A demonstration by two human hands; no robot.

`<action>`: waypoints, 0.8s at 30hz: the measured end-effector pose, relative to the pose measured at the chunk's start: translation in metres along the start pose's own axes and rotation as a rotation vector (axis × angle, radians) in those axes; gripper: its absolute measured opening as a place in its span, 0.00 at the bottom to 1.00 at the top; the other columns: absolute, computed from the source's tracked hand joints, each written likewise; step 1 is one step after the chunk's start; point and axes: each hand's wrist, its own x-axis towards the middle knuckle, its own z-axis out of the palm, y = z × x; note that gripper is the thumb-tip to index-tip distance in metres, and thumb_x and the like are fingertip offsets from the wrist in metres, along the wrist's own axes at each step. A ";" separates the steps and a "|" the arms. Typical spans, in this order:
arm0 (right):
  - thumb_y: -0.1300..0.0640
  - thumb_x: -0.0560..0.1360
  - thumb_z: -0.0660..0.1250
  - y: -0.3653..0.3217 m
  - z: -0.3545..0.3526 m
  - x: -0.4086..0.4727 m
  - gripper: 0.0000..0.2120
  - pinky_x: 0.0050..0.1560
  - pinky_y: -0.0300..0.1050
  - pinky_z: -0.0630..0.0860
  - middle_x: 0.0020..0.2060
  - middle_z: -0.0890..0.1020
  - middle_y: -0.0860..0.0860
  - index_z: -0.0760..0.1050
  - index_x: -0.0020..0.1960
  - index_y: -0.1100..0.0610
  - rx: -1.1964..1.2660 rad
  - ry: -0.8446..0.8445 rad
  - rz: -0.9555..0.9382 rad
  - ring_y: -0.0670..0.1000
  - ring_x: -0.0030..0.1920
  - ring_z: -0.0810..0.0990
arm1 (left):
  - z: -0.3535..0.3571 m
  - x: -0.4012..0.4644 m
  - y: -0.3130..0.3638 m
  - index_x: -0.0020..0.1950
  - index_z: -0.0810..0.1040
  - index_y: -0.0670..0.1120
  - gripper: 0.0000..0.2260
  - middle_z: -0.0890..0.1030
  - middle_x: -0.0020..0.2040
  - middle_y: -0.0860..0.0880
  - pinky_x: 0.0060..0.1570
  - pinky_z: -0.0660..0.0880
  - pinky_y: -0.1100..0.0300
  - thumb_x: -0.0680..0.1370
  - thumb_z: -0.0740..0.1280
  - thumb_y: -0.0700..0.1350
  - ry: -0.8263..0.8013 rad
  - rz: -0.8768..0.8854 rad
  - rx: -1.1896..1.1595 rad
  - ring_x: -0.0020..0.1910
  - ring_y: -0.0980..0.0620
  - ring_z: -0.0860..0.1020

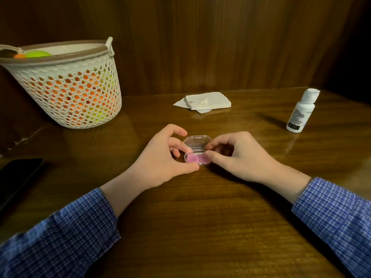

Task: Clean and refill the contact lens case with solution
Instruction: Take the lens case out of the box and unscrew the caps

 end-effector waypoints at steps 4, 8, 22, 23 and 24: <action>0.46 0.76 0.73 -0.002 0.002 0.002 0.08 0.42 0.31 0.77 0.42 0.84 0.38 0.85 0.54 0.46 -0.045 -0.012 0.024 0.38 0.43 0.81 | 0.001 0.000 -0.002 0.63 0.71 0.61 0.33 0.84 0.46 0.61 0.39 0.75 0.74 0.65 0.84 0.50 0.013 -0.002 0.006 0.47 0.65 0.80; 0.46 0.75 0.73 -0.003 0.003 0.001 0.09 0.43 0.31 0.75 0.44 0.84 0.38 0.86 0.53 0.47 -0.057 -0.018 0.001 0.39 0.44 0.81 | 0.002 0.001 -0.001 0.63 0.71 0.61 0.32 0.84 0.47 0.59 0.39 0.77 0.73 0.65 0.84 0.51 0.024 -0.003 0.015 0.47 0.65 0.80; 0.47 0.72 0.77 0.002 0.002 0.002 0.03 0.44 0.36 0.79 0.41 0.84 0.39 0.84 0.43 0.44 0.064 0.014 -0.030 0.41 0.46 0.81 | 0.000 -0.002 -0.001 0.60 0.74 0.62 0.27 0.83 0.48 0.66 0.39 0.75 0.74 0.67 0.83 0.51 0.010 0.039 -0.007 0.47 0.65 0.80; 0.48 0.72 0.77 0.001 0.003 0.002 0.03 0.45 0.36 0.78 0.41 0.84 0.38 0.84 0.43 0.44 0.070 0.018 -0.027 0.41 0.46 0.81 | 0.000 -0.002 -0.001 0.60 0.74 0.62 0.27 0.83 0.48 0.66 0.39 0.75 0.74 0.67 0.83 0.51 0.010 0.040 -0.010 0.48 0.64 0.80; 0.48 0.72 0.77 0.001 0.002 0.002 0.03 0.45 0.35 0.77 0.41 0.84 0.37 0.84 0.42 0.43 0.079 0.020 -0.021 0.40 0.46 0.81 | 0.000 -0.002 -0.002 0.59 0.75 0.62 0.26 0.83 0.48 0.66 0.40 0.75 0.74 0.67 0.83 0.52 0.011 0.040 -0.012 0.48 0.64 0.80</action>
